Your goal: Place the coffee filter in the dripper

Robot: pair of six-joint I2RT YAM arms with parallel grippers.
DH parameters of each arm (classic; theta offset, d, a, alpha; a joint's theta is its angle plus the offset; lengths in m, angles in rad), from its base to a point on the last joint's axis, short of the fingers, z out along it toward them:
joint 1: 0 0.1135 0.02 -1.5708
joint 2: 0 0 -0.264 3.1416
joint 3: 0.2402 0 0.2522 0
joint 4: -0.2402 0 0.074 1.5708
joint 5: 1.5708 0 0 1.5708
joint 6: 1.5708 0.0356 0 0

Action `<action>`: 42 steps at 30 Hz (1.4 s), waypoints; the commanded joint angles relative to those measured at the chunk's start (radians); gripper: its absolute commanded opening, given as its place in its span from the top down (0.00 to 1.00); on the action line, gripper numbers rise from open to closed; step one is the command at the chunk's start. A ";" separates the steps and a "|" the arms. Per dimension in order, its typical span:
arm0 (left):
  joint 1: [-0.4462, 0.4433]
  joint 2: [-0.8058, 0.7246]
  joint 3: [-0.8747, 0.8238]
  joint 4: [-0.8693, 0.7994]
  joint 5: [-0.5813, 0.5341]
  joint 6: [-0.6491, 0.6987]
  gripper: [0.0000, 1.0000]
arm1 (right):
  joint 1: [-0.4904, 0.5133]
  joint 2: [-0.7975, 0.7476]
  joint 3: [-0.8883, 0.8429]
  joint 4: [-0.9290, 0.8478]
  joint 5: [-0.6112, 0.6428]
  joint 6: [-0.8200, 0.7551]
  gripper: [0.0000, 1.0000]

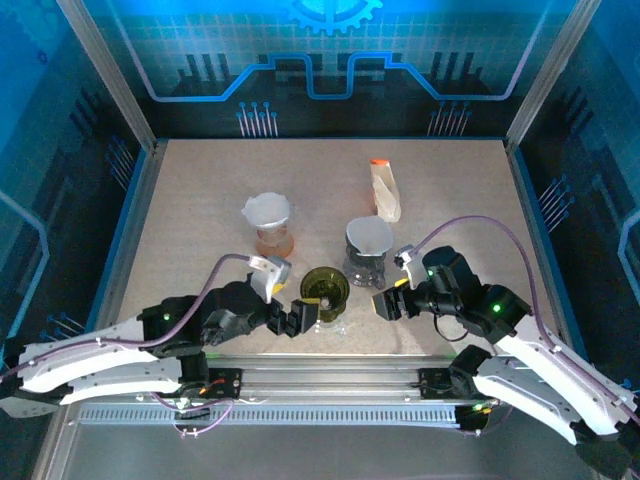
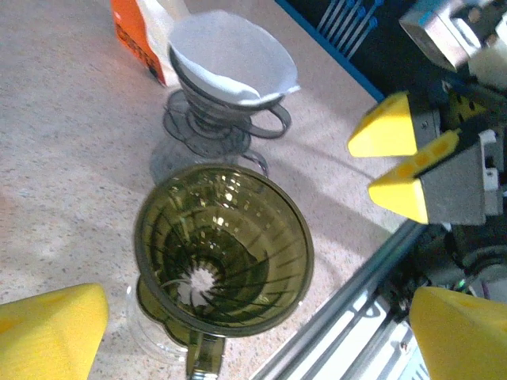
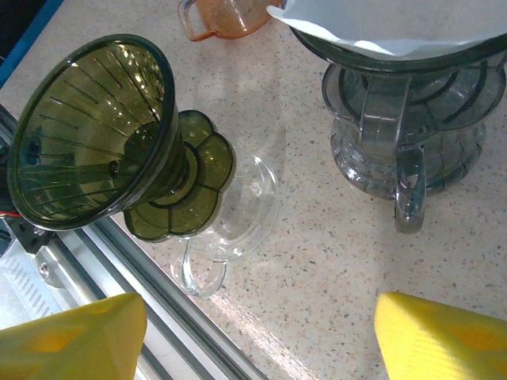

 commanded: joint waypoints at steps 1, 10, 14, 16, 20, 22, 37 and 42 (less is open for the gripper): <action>0.007 -0.046 -0.041 0.021 -0.132 -0.040 0.01 | -0.014 -0.004 0.067 0.016 0.011 -0.014 0.23; 0.009 -0.096 -0.055 -0.013 -0.207 -0.032 0.01 | -0.181 0.202 0.321 0.029 0.117 -0.074 0.35; 0.013 -0.101 -0.068 -0.022 -0.211 -0.049 0.01 | -0.384 0.332 0.381 0.112 -0.017 -0.046 0.49; 0.015 -0.104 -0.078 -0.033 -0.217 -0.063 0.01 | -0.448 0.418 0.410 0.130 -0.061 -0.029 0.52; 0.024 -0.113 -0.095 -0.041 -0.221 -0.083 0.01 | -0.488 0.595 0.462 0.190 -0.048 -0.045 0.56; 0.029 -0.120 -0.099 -0.041 -0.219 -0.083 0.01 | -0.499 0.671 0.489 0.219 -0.044 -0.060 0.57; 0.057 -0.127 -0.121 -0.057 -0.204 -0.100 0.01 | -0.530 1.150 0.818 0.217 0.089 -0.135 0.50; 0.072 -0.126 -0.128 -0.053 -0.200 -0.106 0.01 | -0.530 1.240 0.909 0.198 0.115 -0.130 0.51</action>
